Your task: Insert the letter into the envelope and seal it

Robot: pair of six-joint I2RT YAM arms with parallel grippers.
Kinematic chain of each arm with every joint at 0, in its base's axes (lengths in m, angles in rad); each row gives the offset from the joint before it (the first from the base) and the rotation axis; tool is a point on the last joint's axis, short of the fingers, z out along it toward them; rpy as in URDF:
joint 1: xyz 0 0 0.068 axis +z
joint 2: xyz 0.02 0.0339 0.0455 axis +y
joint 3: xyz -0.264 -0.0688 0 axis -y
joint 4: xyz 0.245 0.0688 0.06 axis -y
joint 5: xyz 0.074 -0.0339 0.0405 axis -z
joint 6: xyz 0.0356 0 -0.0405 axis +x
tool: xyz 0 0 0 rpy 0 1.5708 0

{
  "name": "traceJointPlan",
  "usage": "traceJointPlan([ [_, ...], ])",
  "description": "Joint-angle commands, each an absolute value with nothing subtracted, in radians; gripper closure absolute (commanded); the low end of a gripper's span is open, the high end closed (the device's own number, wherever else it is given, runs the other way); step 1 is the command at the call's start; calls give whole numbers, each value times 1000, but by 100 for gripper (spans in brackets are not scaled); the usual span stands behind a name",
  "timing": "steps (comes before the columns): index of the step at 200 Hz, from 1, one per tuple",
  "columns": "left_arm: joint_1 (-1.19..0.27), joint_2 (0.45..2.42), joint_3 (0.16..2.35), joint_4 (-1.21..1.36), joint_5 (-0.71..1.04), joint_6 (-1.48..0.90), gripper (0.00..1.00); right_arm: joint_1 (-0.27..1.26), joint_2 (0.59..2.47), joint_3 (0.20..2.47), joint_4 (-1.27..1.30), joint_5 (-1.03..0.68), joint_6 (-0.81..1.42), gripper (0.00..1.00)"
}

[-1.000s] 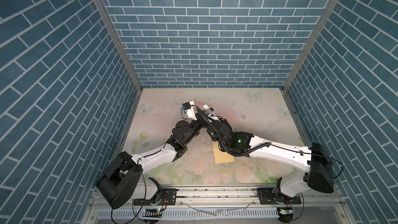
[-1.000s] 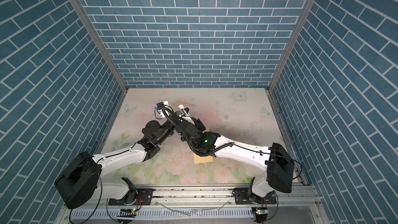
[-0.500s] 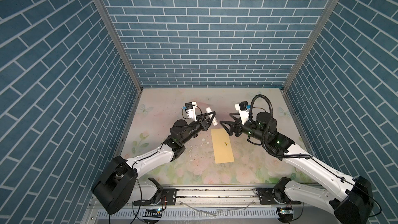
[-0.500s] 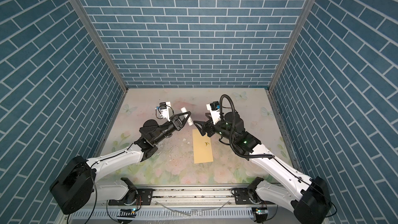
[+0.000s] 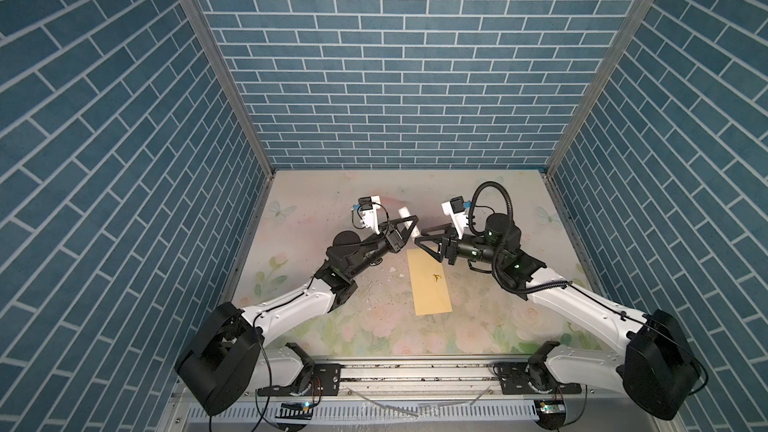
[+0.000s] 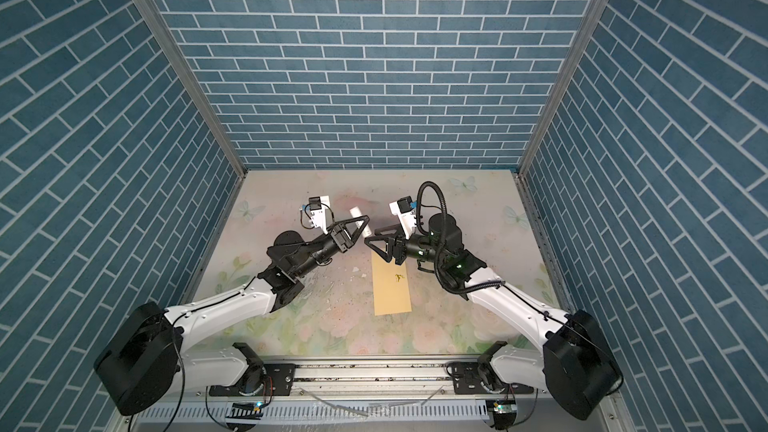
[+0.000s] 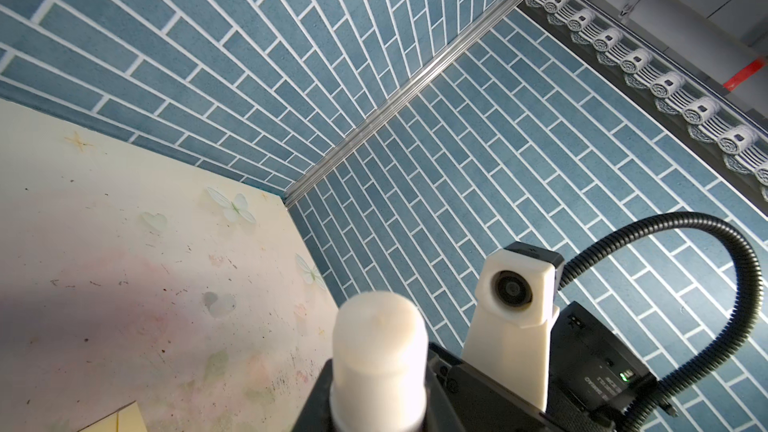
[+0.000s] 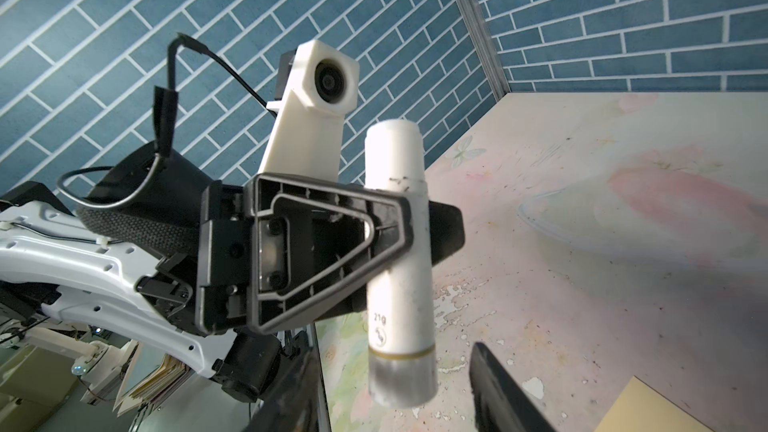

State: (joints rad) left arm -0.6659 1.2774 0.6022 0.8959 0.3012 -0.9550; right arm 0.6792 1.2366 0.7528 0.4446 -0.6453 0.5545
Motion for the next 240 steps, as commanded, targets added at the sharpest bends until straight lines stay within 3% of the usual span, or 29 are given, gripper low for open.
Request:
traceJointPlan([
  [1, -663, 1278, 627, 936, 314, -957, 100, 676, 1257, 755, 512, -680, 598, 48],
  [42, -663, 1282, 626, 940, 313, -956, 100, 676, 1276, 759, 538, -679, 616, 60],
  [81, -663, 1291, 621, 946, 309, -956, 100, 676, 1281, 765, 543, -650, 633, 78],
  [113, -663, 1292, 612, 931, 289, -940, 100, 680, 1256, 772, 486, -515, 617, 100],
  [141, -663, 1289, 614, 876, 270, -906, 100, 714, 1201, 782, 380, -289, 537, 100],
  [170, -664, 1292, 615, 853, 254, -892, 100, 876, 1186, 892, 157, 134, 302, 100],
  [240, -667, 1313, 620, 848, 244, -893, 100, 1155, 1490, 1160, 79, 886, -139, 100],
])
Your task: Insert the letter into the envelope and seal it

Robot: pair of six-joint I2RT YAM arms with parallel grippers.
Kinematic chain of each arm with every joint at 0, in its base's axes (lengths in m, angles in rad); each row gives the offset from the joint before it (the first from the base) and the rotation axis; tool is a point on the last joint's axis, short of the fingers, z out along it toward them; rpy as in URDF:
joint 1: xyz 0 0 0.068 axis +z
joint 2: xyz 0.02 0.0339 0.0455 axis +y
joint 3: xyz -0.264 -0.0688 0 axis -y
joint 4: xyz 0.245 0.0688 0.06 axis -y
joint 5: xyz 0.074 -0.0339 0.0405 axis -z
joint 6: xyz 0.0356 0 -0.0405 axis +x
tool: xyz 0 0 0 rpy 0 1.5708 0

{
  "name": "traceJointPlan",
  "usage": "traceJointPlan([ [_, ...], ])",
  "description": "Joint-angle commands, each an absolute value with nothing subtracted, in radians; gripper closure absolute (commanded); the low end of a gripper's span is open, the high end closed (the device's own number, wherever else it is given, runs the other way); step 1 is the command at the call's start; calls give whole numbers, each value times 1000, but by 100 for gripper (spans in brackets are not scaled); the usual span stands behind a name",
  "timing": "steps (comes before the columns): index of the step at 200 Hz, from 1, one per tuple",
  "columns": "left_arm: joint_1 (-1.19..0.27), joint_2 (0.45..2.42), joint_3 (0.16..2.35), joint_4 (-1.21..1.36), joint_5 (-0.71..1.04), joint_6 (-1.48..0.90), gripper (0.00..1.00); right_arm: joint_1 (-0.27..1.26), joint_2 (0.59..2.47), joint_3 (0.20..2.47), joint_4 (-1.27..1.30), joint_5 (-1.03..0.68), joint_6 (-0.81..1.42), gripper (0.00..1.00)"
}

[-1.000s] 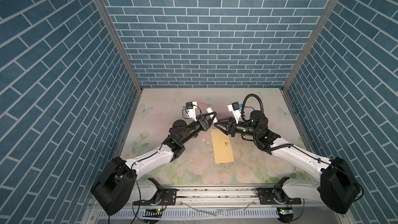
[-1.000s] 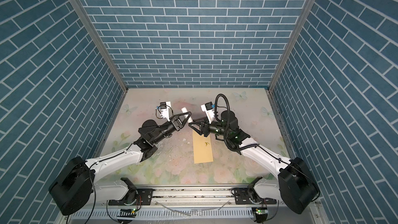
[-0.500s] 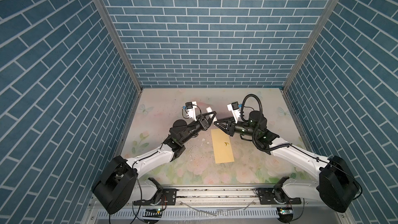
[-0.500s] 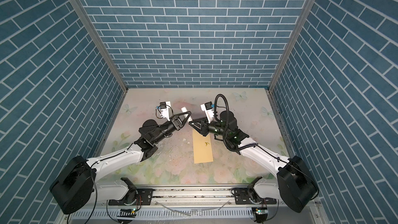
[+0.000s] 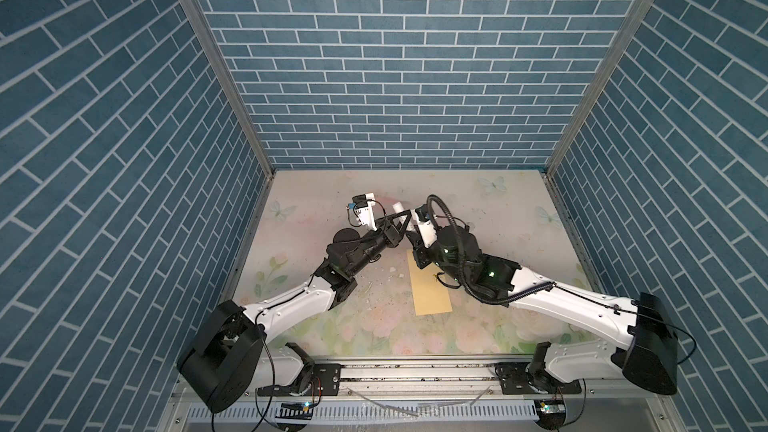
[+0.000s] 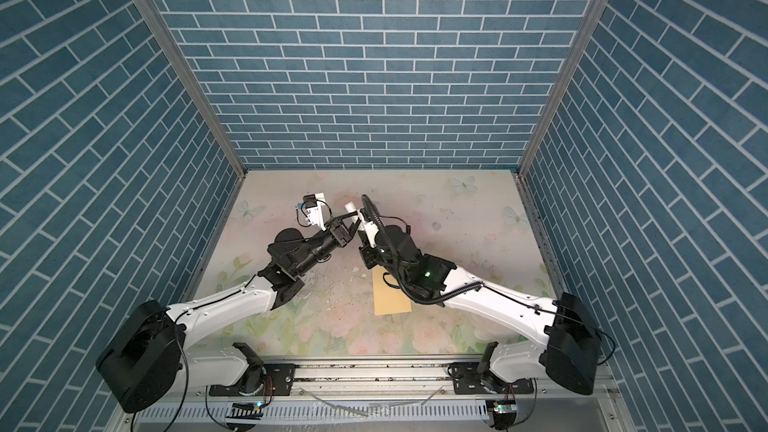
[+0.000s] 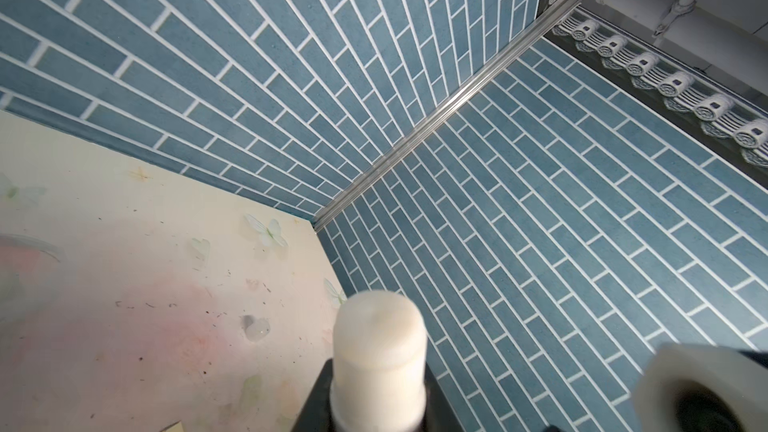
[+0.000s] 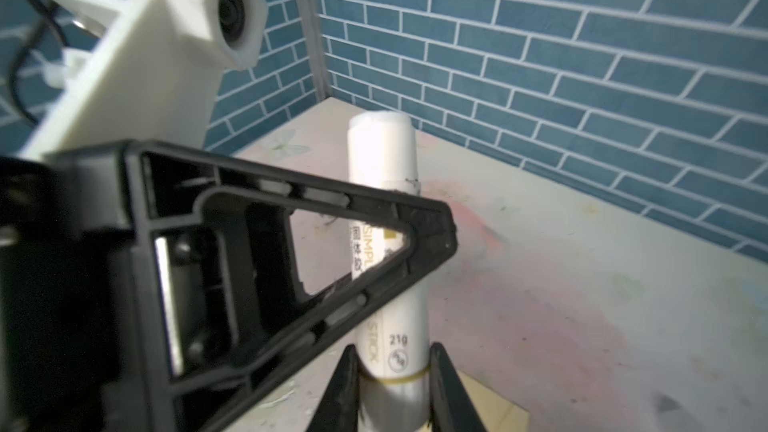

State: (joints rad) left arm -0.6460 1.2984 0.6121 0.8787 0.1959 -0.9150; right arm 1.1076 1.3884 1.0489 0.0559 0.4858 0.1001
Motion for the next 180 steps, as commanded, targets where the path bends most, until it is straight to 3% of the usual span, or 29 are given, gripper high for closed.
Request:
traceJointPlan([
  [1, -666, 1313, 620, 849, 244, -893, 100, 1157, 1495, 1163, 81, 892, -144, 100],
  [26, -666, 1315, 620, 848, 241, -893, 100, 1178, 1544, 1181, 107, 939, -196, 100],
  [50, -666, 1312, 618, 846, 241, -888, 100, 1171, 1479, 1123, 114, 798, -144, 100],
  [63, -666, 1307, 620, 841, 242, -879, 100, 1149, 1413, 1079, 100, 671, -82, 87],
  [92, -666, 1285, 628, 824, 252, -867, 100, 984, 1235, 954, 77, 134, 129, 44],
  [116, -666, 1272, 640, 820, 276, -866, 100, 855, 1137, 842, 158, -196, 258, 27],
  [149, -666, 1264, 650, 827, 296, -876, 100, 755, 1112, 778, 231, -446, 368, 25],
  [180, -666, 1268, 651, 848, 309, -898, 100, 708, 1160, 747, 354, -560, 458, 28],
])
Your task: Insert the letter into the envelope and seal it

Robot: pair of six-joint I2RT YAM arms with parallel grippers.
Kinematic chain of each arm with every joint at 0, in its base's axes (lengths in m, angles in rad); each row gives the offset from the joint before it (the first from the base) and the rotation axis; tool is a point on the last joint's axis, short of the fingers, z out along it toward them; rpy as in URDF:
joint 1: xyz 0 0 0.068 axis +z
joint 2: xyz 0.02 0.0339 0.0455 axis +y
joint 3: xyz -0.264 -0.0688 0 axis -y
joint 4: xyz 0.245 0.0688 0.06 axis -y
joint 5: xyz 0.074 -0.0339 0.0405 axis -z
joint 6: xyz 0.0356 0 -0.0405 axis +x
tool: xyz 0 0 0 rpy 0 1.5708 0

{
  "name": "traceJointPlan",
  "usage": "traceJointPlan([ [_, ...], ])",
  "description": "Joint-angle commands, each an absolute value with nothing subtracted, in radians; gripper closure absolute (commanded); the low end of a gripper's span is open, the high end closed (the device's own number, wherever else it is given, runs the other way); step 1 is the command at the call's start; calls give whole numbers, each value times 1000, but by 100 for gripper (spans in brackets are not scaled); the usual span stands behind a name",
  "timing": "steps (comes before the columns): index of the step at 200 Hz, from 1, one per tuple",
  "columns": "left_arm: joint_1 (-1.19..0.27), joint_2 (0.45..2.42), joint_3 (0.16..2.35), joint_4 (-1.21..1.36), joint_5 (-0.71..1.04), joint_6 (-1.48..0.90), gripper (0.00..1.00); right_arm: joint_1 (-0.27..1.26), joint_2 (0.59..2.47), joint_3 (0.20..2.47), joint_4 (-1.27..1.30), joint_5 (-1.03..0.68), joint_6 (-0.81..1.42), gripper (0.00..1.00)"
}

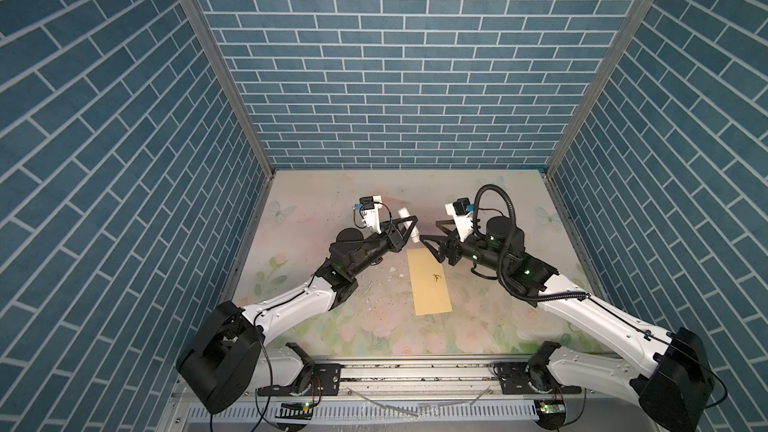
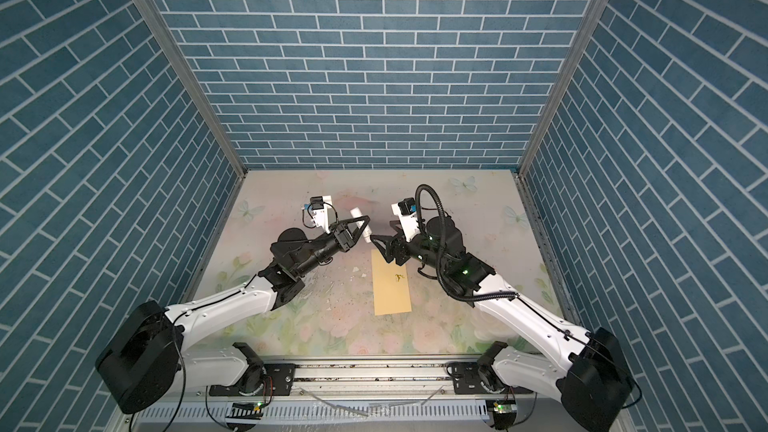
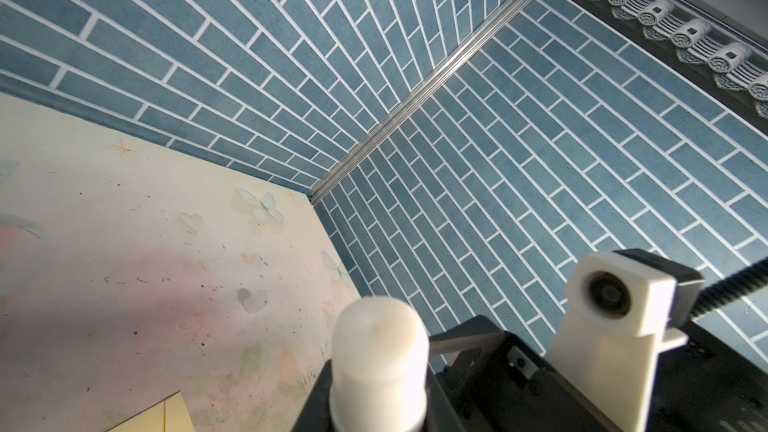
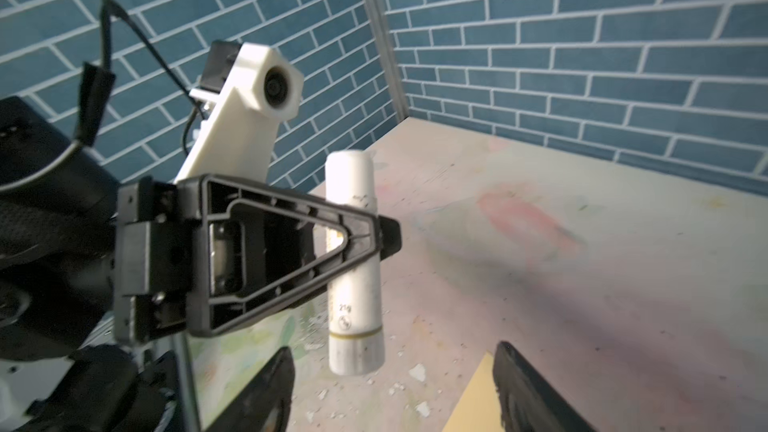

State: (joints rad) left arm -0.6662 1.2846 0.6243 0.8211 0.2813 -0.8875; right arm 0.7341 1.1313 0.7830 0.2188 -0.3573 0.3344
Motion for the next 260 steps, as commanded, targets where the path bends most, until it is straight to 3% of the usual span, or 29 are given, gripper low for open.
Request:
traceJointPlan([
  [1, -666, 1268, 652, 849, 310, -898, 100, 708, 1163, 746, 357, -564, 462, 29],
  [49, -666, 1277, 656, 868, 317, -915, 100, 695, 1261, 762, 479, -636, 547, 47],
  [91, -666, 1276, 655, 867, 317, -916, 100, 693, 1289, 770, 507, -635, 573, 73],
  [135, -666, 1283, 654, 848, 303, -900, 100, 695, 1265, 772, 467, -513, 573, 95],
  [163, -671, 1281, 658, 800, 279, -866, 100, 720, 1228, 816, 290, -271, 491, 100],
  [217, -692, 1294, 675, 740, 236, -827, 100, 996, 1302, 1000, 29, 545, 134, 100],
  [260, -698, 1305, 675, 738, 227, -829, 100, 1118, 1459, 1091, 59, 891, -64, 100],
])
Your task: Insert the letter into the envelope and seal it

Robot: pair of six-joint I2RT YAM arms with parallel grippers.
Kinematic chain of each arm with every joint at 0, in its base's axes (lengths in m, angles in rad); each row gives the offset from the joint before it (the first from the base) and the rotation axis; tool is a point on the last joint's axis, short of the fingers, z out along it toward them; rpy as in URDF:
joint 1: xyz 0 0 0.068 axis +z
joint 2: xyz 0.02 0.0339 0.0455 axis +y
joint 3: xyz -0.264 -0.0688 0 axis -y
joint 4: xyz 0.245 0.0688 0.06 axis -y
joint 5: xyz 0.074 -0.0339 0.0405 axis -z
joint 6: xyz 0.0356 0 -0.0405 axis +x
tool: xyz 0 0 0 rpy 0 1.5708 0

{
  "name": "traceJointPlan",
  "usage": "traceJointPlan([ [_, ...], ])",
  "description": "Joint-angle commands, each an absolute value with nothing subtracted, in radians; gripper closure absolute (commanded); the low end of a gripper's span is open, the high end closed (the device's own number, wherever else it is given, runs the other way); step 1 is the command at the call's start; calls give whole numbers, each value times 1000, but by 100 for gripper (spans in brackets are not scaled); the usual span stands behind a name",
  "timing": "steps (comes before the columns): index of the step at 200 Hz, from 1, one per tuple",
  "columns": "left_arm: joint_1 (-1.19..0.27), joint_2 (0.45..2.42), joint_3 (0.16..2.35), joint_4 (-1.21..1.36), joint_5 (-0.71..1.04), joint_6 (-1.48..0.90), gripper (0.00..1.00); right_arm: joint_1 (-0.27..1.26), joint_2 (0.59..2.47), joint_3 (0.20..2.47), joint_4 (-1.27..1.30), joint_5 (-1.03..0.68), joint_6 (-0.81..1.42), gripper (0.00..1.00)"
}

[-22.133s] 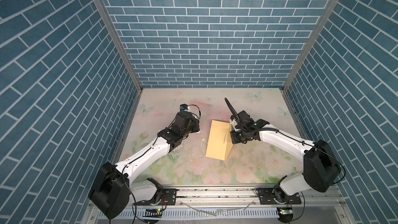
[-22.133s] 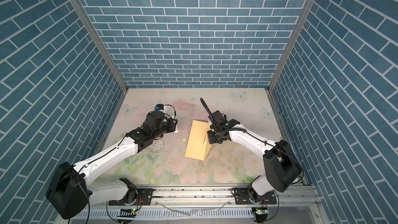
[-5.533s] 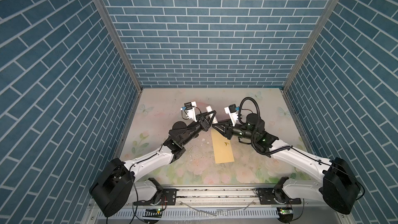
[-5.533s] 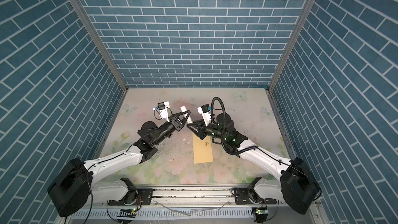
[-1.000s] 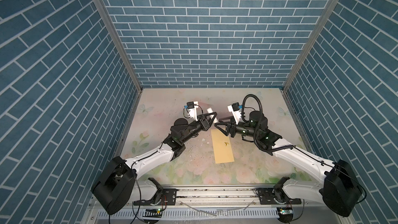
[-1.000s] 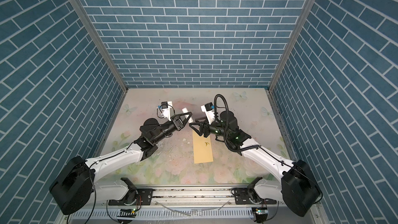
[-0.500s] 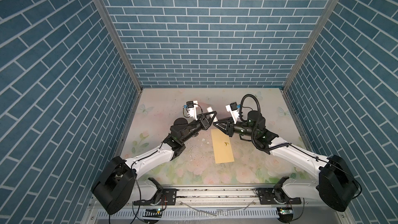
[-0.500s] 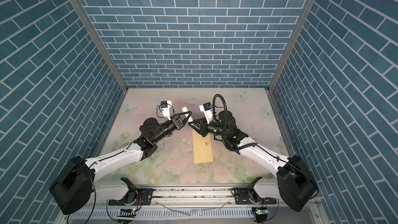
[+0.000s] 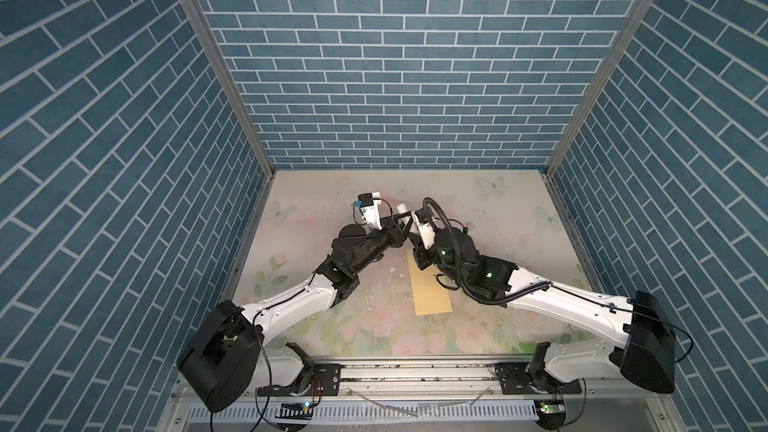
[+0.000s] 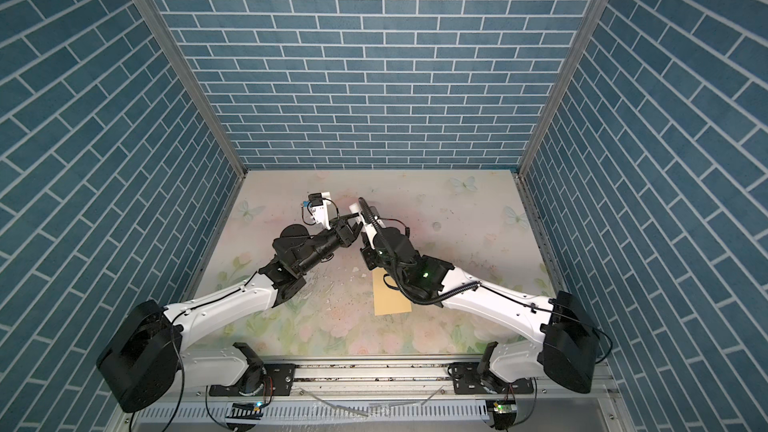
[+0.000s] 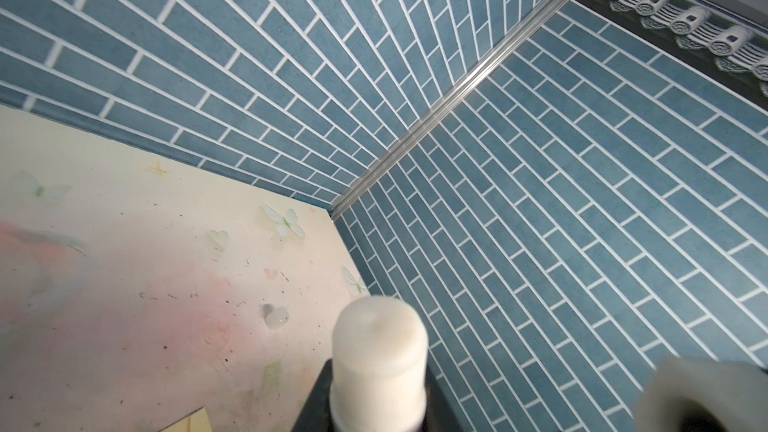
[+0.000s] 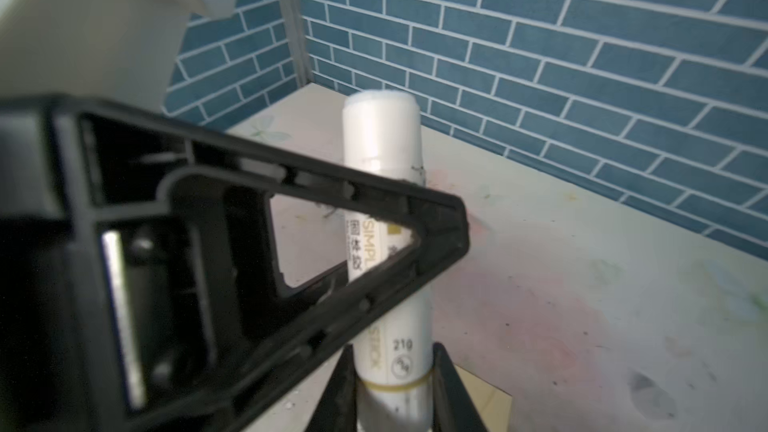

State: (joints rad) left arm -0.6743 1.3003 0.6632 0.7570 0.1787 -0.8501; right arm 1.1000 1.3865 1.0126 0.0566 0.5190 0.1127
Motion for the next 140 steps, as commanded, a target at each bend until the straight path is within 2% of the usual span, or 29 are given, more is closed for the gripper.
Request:
traceJointPlan([
  [1, -698, 1304, 675, 738, 227, -830, 100, 1120, 1462, 1092, 60, 894, -67, 100],
  [19, -698, 1302, 672, 735, 224, -827, 100, 1134, 1480, 1098, 70, 898, -87, 97],
  [40, -698, 1299, 672, 736, 225, -825, 100, 1124, 1418, 1054, 79, 756, -44, 80],
  [53, -697, 1293, 672, 733, 228, -823, 100, 1088, 1339, 1005, 75, 562, 11, 64],
  [67, -696, 1283, 674, 731, 236, -818, 100, 1005, 1251, 944, 76, 265, 106, 44],
  [76, -696, 1277, 675, 729, 243, -817, 100, 931, 1205, 910, 88, 59, 182, 37],
  [87, -696, 1271, 676, 730, 255, -818, 100, 851, 1168, 864, 120, -161, 253, 33],
  [97, -696, 1266, 682, 735, 266, -822, 100, 807, 1146, 830, 150, -286, 288, 33],
  [140, -695, 1264, 689, 773, 312, -858, 100, 719, 1144, 765, 266, -570, 395, 34],
])
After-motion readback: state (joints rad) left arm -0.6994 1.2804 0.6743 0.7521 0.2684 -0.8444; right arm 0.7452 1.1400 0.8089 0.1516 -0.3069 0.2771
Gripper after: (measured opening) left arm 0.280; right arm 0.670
